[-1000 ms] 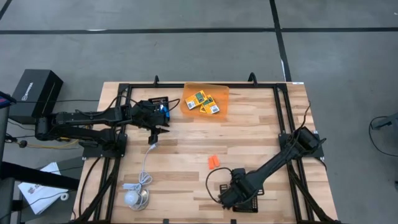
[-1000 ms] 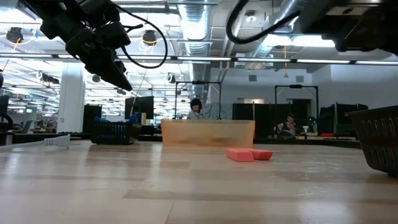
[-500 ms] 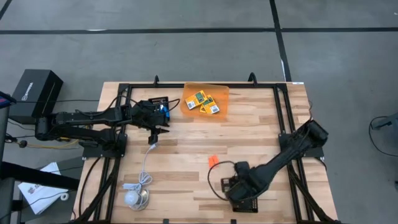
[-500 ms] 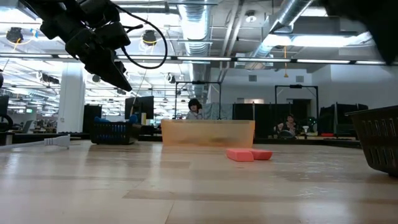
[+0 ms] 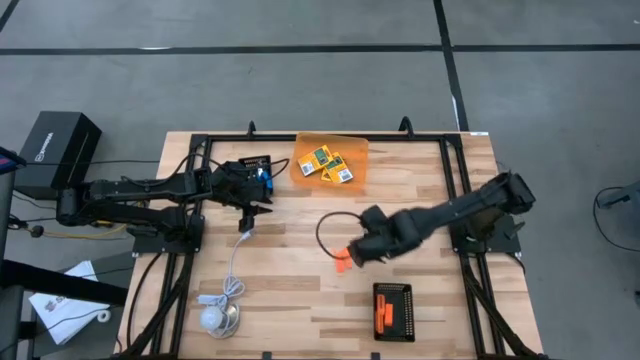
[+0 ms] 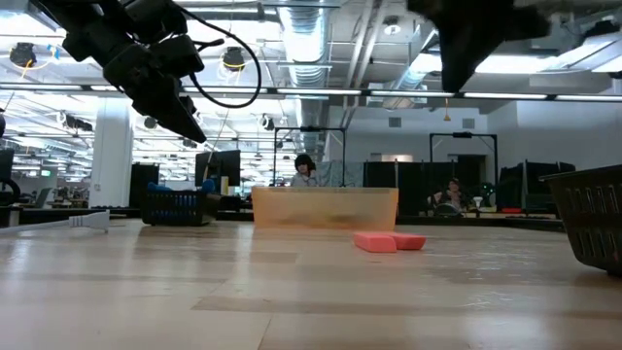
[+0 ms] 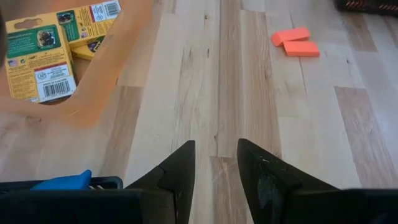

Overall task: Pick & Place School Supplies
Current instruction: Put the eraser into the bottom black bin

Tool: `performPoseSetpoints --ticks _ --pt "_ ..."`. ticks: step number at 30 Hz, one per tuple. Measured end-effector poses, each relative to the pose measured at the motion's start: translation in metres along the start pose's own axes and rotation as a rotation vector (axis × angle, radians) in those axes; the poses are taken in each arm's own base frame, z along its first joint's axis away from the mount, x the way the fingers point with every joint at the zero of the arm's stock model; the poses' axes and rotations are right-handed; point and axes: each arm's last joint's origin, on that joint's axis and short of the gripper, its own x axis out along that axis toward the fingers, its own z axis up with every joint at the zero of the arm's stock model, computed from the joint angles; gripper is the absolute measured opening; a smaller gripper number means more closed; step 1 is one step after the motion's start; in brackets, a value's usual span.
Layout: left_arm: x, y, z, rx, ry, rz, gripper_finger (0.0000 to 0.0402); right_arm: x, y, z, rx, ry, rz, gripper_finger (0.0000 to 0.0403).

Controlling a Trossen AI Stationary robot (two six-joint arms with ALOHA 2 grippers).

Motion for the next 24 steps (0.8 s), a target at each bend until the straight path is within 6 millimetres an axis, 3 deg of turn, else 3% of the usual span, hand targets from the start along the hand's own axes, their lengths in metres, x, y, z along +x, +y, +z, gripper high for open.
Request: performPoseSetpoints --ticks 4,10,14,17,24 --pt "0.000 0.000 0.000 -0.010 0.001 0.010 0.0115 0.017 -0.002 0.019 -0.110 0.076 0.006 0.0002" --pt "0.000 0.001 0.000 -0.010 -0.002 0.020 0.0115 0.067 -0.002 0.024 -0.057 0.081 0.346 0.0000" --pt "0.000 0.001 0.000 -0.019 -0.002 0.020 0.0115 0.098 -0.012 0.016 0.066 0.028 0.510 0.0000" --pt "0.000 0.001 0.000 -0.034 -0.003 0.020 0.0115 0.109 -0.022 0.007 0.133 0.017 0.604 0.0000" --pt "0.000 0.001 0.000 -0.054 -0.001 0.032 0.0115 0.134 -0.048 -0.025 0.201 0.112 0.556 0.0000"
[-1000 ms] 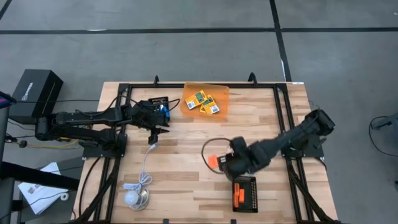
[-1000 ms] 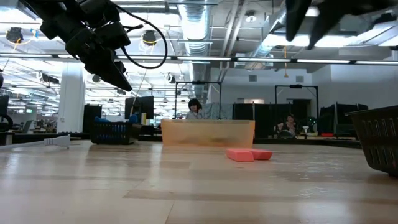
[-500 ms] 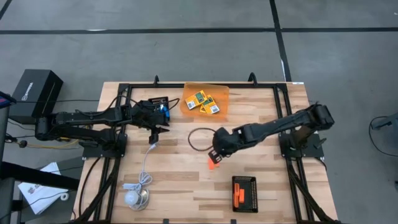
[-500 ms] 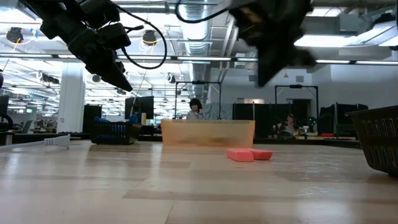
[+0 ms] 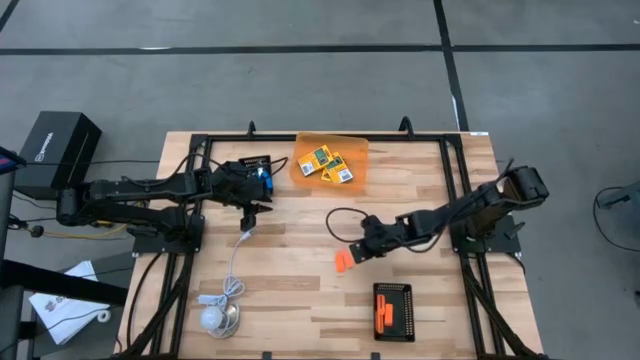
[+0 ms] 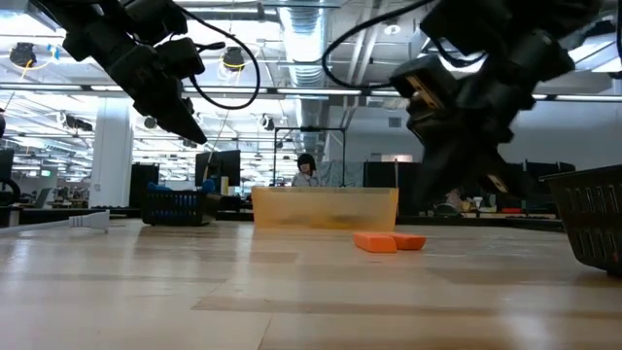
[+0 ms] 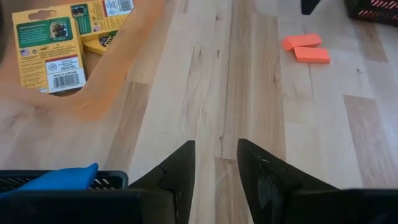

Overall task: Pick & Place School Supplies
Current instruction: Put the eraser into the bottom black bin

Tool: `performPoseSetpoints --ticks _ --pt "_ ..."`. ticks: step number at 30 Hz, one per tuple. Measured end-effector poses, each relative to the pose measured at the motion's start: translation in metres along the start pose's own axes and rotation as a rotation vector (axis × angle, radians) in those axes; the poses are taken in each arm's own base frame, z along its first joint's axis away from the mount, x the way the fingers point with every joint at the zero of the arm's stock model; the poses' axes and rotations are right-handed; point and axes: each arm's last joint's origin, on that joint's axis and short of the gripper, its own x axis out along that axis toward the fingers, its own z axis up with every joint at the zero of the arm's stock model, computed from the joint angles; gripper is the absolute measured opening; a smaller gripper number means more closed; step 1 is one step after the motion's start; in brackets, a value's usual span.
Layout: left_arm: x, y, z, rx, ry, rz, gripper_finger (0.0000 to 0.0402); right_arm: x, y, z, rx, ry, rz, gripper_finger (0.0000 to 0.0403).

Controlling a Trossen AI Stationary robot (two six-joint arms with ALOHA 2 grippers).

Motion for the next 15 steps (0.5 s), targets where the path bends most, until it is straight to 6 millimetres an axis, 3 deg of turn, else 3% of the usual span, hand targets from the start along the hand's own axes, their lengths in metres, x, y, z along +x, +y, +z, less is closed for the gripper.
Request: performPoseSetpoints --ticks 8,15 --pt "0.000 0.000 0.000 0.000 0.001 0.002 0.0115 0.006 -0.006 -0.005 0.015 -0.002 0.050 0.0000" --pt "0.000 0.000 0.000 0.000 0.001 0.002 0.0115 0.023 -0.007 -0.007 0.035 -0.007 0.078 0.0000"
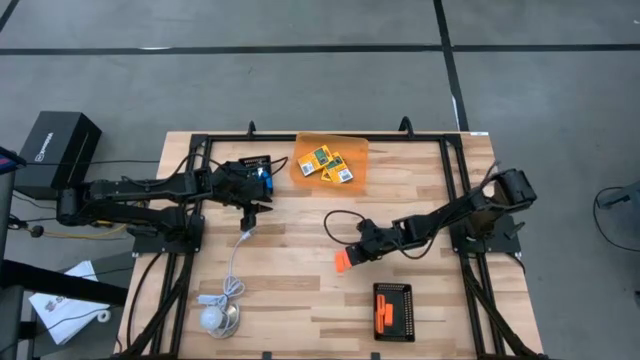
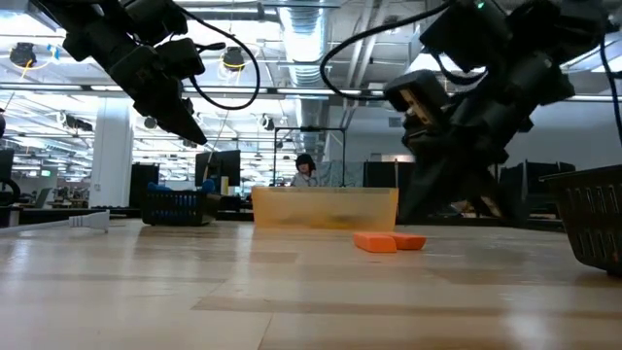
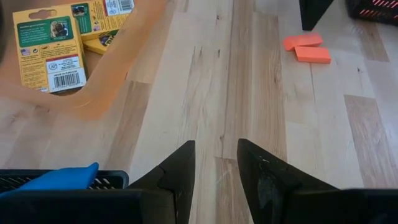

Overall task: Pick & Place School Supplies
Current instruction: Put the eraser into the bottom black bin

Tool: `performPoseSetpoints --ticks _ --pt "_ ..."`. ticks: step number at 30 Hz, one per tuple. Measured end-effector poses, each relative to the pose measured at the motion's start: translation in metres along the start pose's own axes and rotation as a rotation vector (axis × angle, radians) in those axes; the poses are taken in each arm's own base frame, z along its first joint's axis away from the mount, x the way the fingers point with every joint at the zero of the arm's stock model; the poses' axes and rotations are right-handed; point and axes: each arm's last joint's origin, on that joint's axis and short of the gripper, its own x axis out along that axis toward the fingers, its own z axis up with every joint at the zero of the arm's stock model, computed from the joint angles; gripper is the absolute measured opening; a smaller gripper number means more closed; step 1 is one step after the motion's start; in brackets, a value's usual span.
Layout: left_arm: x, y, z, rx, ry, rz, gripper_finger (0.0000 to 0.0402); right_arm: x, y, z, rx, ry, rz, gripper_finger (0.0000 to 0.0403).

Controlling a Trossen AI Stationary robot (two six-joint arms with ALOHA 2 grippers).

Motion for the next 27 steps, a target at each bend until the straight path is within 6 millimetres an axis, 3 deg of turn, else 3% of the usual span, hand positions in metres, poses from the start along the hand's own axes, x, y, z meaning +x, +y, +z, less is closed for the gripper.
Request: performPoseSetpoints --ticks 7,27 --pt "0.000 0.000 0.000 0.000 0.000 -0.001 0.0115 0.018 -0.003 -0.002 0.044 -0.004 0.032 0.0000" --pt "0.000 0.000 0.000 0.003 0.001 0.001 0.0115 0.016 -0.010 0.001 0.043 0.009 -0.043 0.0000"
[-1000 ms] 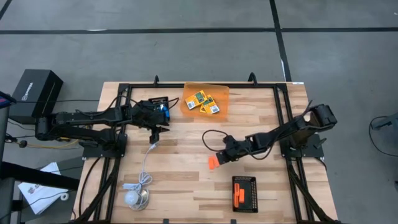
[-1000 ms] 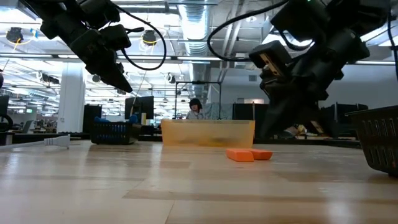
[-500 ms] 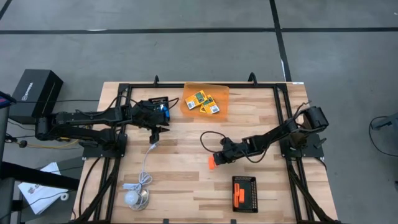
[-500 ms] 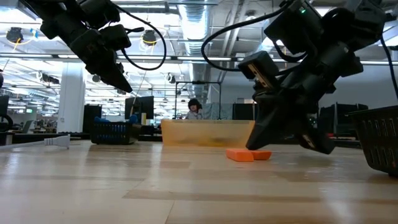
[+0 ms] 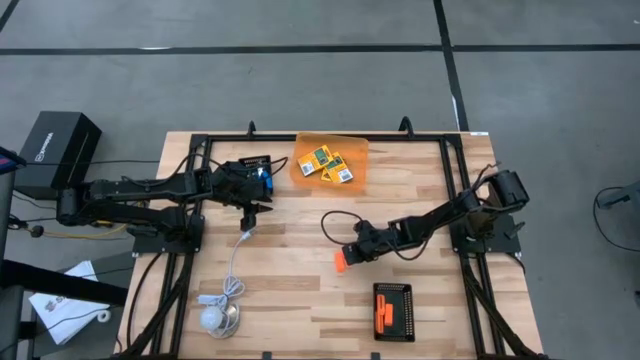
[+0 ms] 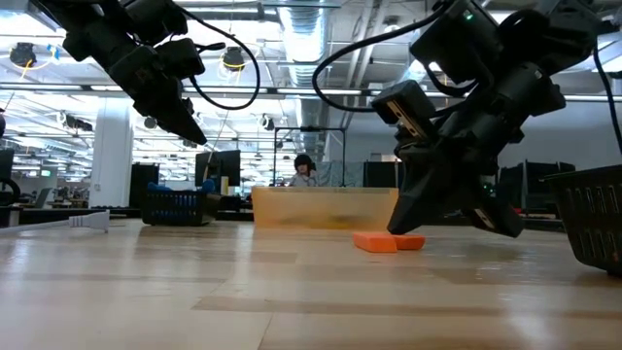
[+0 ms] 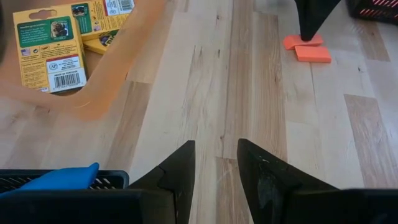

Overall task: Pick & Place School Supplies
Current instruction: Put the eraser into the bottom black bin

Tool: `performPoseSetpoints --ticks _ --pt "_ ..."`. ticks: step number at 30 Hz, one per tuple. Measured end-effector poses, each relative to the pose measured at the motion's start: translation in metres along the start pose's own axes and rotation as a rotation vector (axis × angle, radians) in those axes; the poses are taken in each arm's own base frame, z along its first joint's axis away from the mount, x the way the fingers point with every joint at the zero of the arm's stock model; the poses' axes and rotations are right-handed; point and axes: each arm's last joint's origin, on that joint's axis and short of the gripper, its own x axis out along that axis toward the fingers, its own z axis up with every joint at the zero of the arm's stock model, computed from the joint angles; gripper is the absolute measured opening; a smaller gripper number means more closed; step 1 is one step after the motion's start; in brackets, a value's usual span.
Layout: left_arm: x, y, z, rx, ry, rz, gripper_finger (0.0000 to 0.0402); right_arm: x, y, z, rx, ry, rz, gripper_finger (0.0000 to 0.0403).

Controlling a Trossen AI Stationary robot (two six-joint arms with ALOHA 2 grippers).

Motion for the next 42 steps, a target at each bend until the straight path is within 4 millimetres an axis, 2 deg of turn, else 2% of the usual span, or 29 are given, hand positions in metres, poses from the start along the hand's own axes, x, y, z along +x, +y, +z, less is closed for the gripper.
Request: performPoseSetpoints --ticks 16,42 --pt "0.000 0.000 0.000 -0.001 0.004 0.000 0.0115 0.000 -0.007 0.017 -0.035 0.026 -0.028 0.0000" --pt "0.000 0.000 -0.001 -0.003 0.008 0.000 0.0115 0.000 -0.010 0.016 -0.056 0.082 -0.050 0.0000"
